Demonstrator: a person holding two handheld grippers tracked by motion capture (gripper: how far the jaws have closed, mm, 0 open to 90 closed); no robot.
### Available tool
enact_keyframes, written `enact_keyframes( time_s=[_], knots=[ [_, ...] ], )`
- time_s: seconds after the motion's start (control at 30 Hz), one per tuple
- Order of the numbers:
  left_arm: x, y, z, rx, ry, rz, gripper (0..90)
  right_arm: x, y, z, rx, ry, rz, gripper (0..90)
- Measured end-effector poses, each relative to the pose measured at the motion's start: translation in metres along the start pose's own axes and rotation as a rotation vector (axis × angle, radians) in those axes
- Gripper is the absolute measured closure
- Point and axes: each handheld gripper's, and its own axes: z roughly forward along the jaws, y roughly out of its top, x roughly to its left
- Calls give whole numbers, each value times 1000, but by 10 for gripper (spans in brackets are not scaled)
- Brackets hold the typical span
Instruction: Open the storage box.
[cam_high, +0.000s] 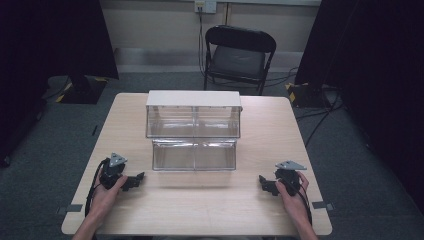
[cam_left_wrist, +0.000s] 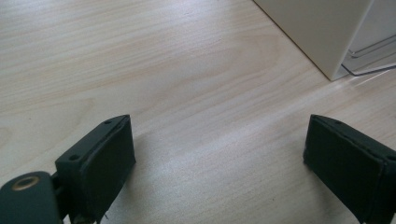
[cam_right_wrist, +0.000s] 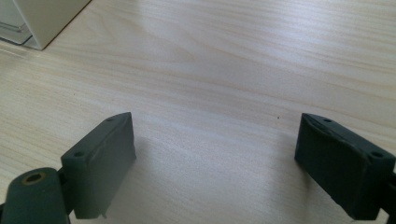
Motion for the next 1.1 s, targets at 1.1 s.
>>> enact_keyframes(
  time_s=[1.1],
  knots=[
    [0, 0, 0, -1, 0, -2, 83, 14, 9, -13, -25, 88, -33, 144]
  ],
)
